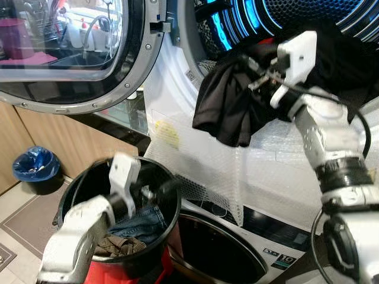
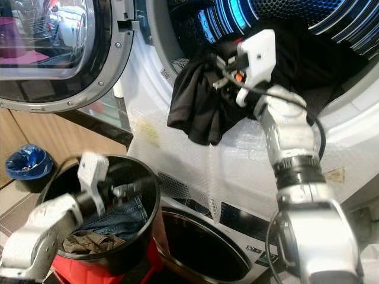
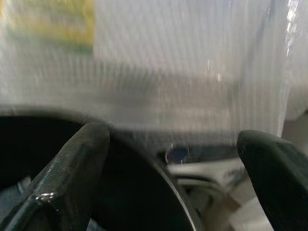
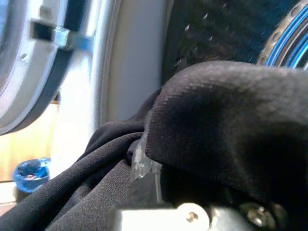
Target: Clothes washing
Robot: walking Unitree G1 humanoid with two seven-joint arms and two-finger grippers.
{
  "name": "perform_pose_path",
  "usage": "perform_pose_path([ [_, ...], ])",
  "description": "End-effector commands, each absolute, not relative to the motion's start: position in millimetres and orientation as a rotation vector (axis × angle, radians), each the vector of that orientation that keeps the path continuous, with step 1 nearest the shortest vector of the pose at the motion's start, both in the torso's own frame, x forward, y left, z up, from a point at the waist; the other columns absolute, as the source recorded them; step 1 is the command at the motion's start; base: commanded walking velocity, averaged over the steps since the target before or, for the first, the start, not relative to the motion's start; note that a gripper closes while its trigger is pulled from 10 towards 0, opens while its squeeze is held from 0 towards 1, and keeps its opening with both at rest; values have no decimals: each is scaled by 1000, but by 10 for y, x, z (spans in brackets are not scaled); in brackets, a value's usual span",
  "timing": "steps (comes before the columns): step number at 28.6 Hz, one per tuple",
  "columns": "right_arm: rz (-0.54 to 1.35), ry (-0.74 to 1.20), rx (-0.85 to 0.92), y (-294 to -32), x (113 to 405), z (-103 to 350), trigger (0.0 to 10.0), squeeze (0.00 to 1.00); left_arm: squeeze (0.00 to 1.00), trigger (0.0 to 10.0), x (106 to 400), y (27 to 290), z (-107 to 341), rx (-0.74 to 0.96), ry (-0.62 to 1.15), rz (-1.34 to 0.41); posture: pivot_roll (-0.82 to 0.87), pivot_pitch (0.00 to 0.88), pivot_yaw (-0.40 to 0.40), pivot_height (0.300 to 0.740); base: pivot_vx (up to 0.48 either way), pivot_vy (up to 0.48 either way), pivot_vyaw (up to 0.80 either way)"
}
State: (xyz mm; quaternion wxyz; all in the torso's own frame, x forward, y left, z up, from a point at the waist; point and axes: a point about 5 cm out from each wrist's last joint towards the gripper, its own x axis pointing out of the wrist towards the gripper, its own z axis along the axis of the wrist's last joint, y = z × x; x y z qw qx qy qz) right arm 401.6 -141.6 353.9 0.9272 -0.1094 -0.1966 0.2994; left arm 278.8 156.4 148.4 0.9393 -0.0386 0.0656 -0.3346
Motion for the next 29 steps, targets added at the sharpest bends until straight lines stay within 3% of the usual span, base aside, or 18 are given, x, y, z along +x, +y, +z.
perform_pose_path([
  [1,581,-437,-240,-1483,4009,3652,0,0,0,10000,2767,1528,1512,-53,137,-696,-34,0,-84,740,0,0,0],
  [5,472,-429,-282,-1546,4067,3964,0,0,0,10000,2671,1546,1361,-81,223,-628,-24,11,-97,740,0,0,0],
  [13,220,-410,-343,-1672,4072,4277,0,0,0,10000,2591,1469,1325,-92,226,-600,8,38,-129,740,0,0,0],
  [16,-116,-379,-374,-2011,4038,4394,0,0,0,10000,2535,1453,1300,-118,225,-537,33,51,-145,740,0,0,0],
  [21,-387,-395,-361,-2309,3939,4506,0,0,0,10000,2573,1503,1365,-153,158,-414,54,67,-163,740,0,0,0],
  [26,-438,-377,-318,-2303,3959,4449,0,0,0,10000,2564,1493,1413,-169,123,-367,62,83,-171,740,0,0,0],
  [29,-333,-316,-346,-2111,4076,4236,0,0,0,10000,2559,1483,1413,-181,117,-341,62,90,-176,740,0,0,0],
])
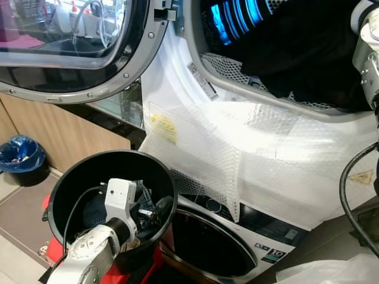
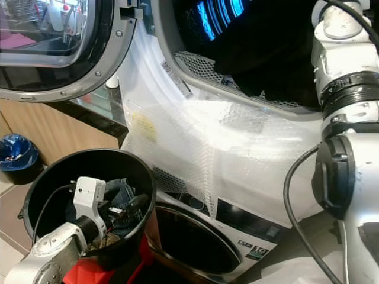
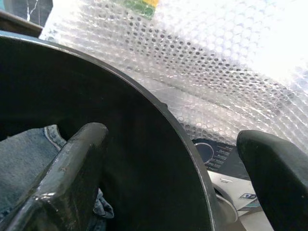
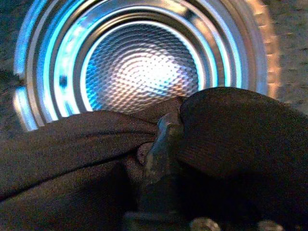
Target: Clothes washing
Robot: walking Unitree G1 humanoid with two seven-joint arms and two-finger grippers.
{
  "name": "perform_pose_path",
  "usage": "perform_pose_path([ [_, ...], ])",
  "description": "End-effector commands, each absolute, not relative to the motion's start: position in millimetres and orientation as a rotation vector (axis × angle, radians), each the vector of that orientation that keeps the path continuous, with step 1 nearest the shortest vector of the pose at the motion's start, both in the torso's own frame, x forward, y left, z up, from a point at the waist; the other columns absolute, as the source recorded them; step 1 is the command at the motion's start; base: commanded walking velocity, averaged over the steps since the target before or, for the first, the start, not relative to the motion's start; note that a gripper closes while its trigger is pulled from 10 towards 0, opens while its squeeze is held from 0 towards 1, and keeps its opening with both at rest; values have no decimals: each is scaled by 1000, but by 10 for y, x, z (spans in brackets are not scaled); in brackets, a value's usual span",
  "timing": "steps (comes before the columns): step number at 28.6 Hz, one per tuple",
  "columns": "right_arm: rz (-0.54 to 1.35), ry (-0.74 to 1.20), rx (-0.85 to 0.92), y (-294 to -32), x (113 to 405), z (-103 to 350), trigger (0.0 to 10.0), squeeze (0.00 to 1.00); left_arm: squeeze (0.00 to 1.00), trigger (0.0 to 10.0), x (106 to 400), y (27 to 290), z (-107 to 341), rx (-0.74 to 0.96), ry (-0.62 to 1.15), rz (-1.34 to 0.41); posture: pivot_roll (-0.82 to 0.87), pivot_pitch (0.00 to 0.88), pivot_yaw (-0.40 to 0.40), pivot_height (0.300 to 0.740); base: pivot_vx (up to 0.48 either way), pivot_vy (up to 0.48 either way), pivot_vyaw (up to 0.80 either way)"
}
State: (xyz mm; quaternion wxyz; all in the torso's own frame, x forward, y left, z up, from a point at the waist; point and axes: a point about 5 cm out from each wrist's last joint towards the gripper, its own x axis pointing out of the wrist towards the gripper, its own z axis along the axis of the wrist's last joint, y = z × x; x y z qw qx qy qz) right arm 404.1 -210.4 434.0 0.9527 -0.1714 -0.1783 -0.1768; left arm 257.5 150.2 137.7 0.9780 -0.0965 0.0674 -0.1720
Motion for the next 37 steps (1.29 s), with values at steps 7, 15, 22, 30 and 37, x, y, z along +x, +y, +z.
perform_pose_path([
  [7,-126,-222,-382,-1721,4226,3863,0,0,0,10000,2532,1382,1391,-210,124,-349,71,97,-183,740,0,0,0],
  [15,-87,-144,-272,-1627,4269,3673,10000,0,0,10000,2518,1262,1381,-241,124,-358,86,87,-196,740,0,0,0],
  [22,-113,-174,-194,-1666,4249,3776,10000,1000,0,10000,2518,1217,1372,-251,125,-363,88,71,-198,740,0,0,0],
  [30,-106,-166,-110,-1717,4239,3810,10000,1000,0,10000,2591,1182,1385,-253,117,-383,56,46,-185,740,0,0,0],
  [37,-54,-168,-42,-1707,4231,3852,10000,1000,0,10000,2645,1170,1401,-252,112,-395,21,47,-173,740,0,0,0],
])
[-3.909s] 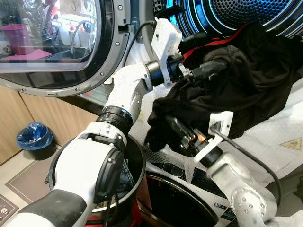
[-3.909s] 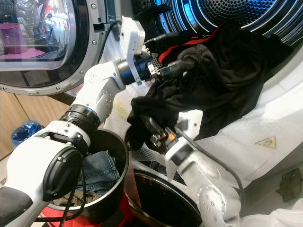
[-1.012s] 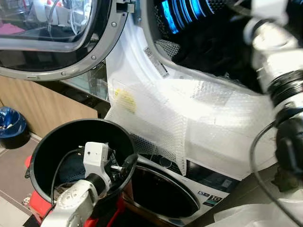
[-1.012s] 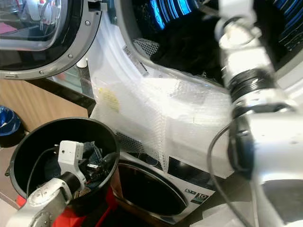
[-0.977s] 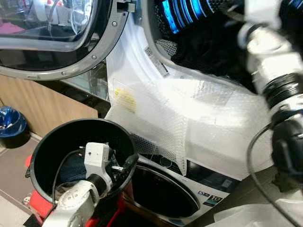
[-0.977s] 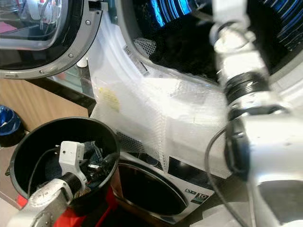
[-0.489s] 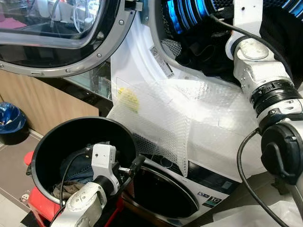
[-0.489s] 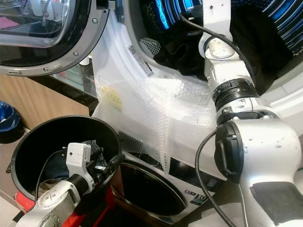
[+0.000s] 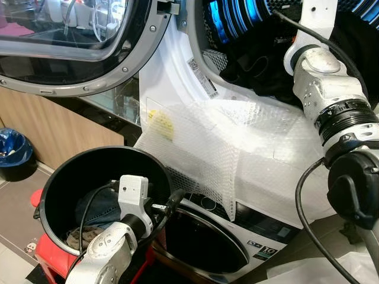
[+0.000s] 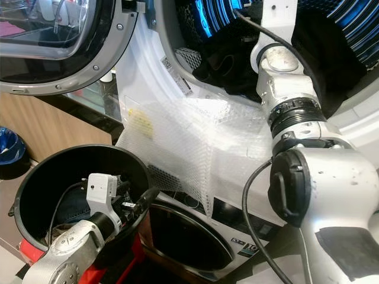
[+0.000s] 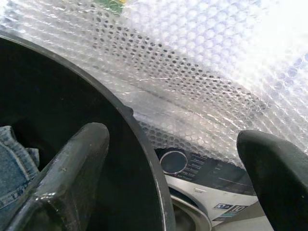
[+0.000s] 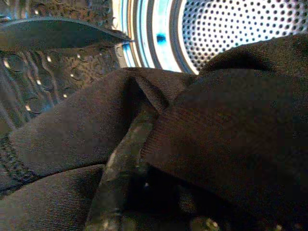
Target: Clothes washing
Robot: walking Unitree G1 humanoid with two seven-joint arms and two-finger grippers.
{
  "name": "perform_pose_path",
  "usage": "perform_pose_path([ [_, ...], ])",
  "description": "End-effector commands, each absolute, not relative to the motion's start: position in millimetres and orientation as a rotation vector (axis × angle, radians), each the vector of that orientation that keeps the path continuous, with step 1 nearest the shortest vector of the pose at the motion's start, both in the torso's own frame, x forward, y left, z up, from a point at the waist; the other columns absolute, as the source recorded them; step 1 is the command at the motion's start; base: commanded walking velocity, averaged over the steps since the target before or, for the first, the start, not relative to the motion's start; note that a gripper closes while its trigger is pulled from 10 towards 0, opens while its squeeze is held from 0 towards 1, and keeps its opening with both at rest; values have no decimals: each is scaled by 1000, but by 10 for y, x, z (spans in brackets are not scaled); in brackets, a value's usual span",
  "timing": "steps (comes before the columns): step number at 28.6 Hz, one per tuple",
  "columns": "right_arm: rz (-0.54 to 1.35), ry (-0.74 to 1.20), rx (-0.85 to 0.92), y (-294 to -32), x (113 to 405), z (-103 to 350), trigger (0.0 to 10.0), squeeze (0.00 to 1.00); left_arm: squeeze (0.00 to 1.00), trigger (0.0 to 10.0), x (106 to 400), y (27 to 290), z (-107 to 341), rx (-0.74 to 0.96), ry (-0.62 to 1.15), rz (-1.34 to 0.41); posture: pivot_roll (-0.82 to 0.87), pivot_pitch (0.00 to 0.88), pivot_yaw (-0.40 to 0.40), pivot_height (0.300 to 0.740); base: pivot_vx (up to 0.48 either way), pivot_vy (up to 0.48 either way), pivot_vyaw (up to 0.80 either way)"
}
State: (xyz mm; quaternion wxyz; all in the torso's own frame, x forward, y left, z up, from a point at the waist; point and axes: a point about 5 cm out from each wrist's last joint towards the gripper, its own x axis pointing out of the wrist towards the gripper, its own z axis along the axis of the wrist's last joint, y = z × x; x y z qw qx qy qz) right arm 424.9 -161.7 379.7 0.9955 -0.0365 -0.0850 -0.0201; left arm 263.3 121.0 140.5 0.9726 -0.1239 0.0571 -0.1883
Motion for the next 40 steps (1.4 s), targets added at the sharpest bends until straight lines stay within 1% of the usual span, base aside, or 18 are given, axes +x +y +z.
perform_pose_path([
  [1,-45,-171,-36,-1703,4228,3867,10000,1000,0,10000,2657,1175,1402,-252,111,-394,13,48,-169,740,0,0,0],
  [9,11,-194,53,-1715,4204,3966,10000,1000,0,10000,2739,1200,1391,-228,103,-384,-22,35,-155,740,0,0,0],
  [10,28,-190,84,-1748,4198,3969,10000,1000,0,10000,2785,1246,1417,-203,84,-350,-27,34,-147,740,0,0,0],
  [14,49,-183,119,-1803,4186,3983,10000,1000,0,10000,2849,1351,1459,-168,54,-286,-36,33,-125,740,0,0,0],
  [19,70,-178,103,-1826,4174,4008,10000,1000,0,10000,2856,1368,1461,-168,51,-281,-45,29,-119,740,0,0,0],
  [25,57,-165,59,-1972,4155,3978,10000,1000,0,10000,2883,1344,1430,-172,50,-280,-60,28,-120,740,0,0,0],
  [29,68,-160,70,-2026,4154,3926,10000,1000,0,10000,2882,1359,1401,-172,57,-279,-64,25,-115,740,0,0,0],
  [37,66,-154,78,-2003,4160,3915,10000,1000,0,10000,2919,1375,1422,-166,50,-282,-67,11,-106,740,0,0,0],
  [40,39,-152,78,-2010,4165,3901,10000,1000,0,10000,2916,1368,1416,-164,50,-283,-62,8,-109,740,0,0,0],
])
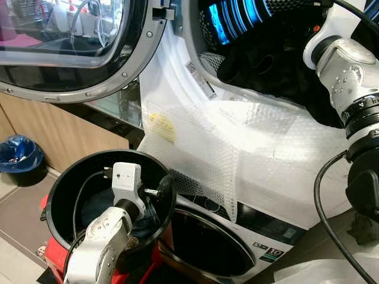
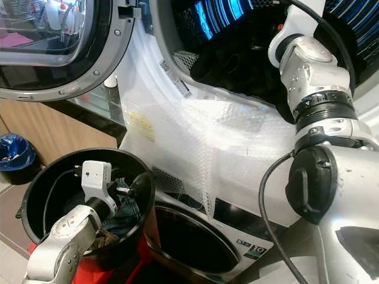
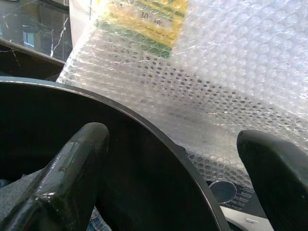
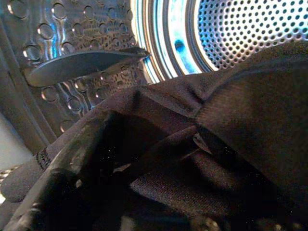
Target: Clothes washing
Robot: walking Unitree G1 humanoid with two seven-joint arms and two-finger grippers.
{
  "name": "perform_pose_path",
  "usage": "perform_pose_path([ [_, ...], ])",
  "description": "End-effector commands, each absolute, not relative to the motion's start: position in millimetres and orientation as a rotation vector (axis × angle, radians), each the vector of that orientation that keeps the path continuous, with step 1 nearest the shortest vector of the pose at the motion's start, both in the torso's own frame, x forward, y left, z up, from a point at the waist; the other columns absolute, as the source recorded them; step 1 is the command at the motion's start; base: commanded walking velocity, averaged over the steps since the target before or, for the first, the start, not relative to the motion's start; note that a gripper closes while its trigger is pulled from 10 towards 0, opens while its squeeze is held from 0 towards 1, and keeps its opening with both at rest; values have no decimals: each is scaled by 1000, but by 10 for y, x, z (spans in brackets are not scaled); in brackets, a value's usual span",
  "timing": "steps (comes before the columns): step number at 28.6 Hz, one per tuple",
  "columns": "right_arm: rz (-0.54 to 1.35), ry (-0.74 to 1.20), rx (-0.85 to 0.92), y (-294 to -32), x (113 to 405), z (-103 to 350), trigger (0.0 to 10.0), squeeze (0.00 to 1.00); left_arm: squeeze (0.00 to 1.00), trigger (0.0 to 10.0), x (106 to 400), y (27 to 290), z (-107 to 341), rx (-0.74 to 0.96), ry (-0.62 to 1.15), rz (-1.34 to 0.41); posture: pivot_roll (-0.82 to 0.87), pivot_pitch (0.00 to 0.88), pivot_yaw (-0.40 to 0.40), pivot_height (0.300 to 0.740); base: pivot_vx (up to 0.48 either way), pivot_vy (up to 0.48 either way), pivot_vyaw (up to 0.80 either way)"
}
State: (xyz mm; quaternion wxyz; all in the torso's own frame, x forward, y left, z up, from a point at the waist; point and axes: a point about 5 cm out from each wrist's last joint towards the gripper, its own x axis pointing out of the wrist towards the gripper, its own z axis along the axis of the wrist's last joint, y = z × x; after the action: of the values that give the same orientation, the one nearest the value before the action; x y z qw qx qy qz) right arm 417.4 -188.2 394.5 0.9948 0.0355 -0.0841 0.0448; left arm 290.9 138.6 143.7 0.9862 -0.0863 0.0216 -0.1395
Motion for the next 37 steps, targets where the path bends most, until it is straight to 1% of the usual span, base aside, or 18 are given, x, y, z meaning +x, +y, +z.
perform_pose_path([
  [1,34,-158,80,-2015,4163,3907,10000,1000,0,10000,2912,1366,1413,-166,50,-283,-60,7,-111,740,0,0,0],
  [5,29,-172,91,-2064,4144,3941,10000,1000,0,10000,2904,1352,1408,-171,49,-284,-58,0,-119,740,0,0,0],
  [6,32,-165,103,-2096,4138,3924,10000,631,0,10000,2898,1348,1404,-175,48,-284,-59,0,-122,740,0,0,0],
  [7,32,-165,103,-2096,4138,3924,10000,631,0,10000,2898,1348,1404,-175,48,-284,-59,0,-122,740,0,0,0],
  [8,23,-156,117,-2156,4128,3889,10000,0,0,10000,2899,1347,1398,-176,50,-283,-62,0,-121,740,0,0,0],
  [10,13,-152,125,-2196,4122,3867,10000,0,0,10000,2901,1348,1393,-177,51,-283,-69,0,-121,740,0,0,0],
  [11,-30,-148,162,-2299,4102,3828,10000,0,0,10000,2914,1346,1389,-178,53,-284,-77,0,-116,740,0,0,0],
  [14,-39,-146,188,-2347,4079,3811,10000,0,0,10000,2933,1331,1393,-175,55,-295,-87,0,-108,740,0,0,0],
  [18,-44,-158,201,-2366,4047,3829,10000,0,0,10000,2951,1334,1395,-168,56,-299,-99,0,-101,740,0,0,0],
  [25,12,-167,228,-2328,3973,3861,10000,0,0,10000,2983,1379,1422,-163,36,-276,-108,3,-96,740,0,0,0],
  [26,102,-174,231,-2227,3924,3904,10000,0,0,10000,2987,1384,1424,-160,36,-276,-114,8,-96,740,0,0,0],
  [29,161,-185,227,-2157,3860,3938,10000,0,0,10000,2987,1383,1421,-159,37,-277,-119,13,-99,740,0,0,0],
  [30,232,-201,199,-2084,3744,3955,10000,0,0,10000,2984,1377,1410,-161,40,-277,-126,16,-101,740,0,0,0],
  [31,232,-201,199,-2084,3744,3955,10000,0,0,10000,2984,1377,1410,-161,40,-277,-126,16,-101,740,0,0,0],
  [32,293,-194,149,-2024,3633,3919,10000,0,0,10000,2979,1370,1397,-164,44,-277,-137,19,-100,740,0,0,0],
  [33,320,-190,129,-1995,3584,3898,10000,0,0,10000,2977,1366,1393,-166,45,-278,-138,20,-100,740,0,0,0],
  [34,320,-190,129,-1995,3584,3898,10000,0,0,10000,2977,1366,1393,-166,45,-278,-138,20,-100,740,0,0,0],
  [37,393,-177,101,-1938,3453,3834,10000,0,0,10000,2981,1354,1387,-169,47,-282,-147,23,-97,740,0,0,0],
])
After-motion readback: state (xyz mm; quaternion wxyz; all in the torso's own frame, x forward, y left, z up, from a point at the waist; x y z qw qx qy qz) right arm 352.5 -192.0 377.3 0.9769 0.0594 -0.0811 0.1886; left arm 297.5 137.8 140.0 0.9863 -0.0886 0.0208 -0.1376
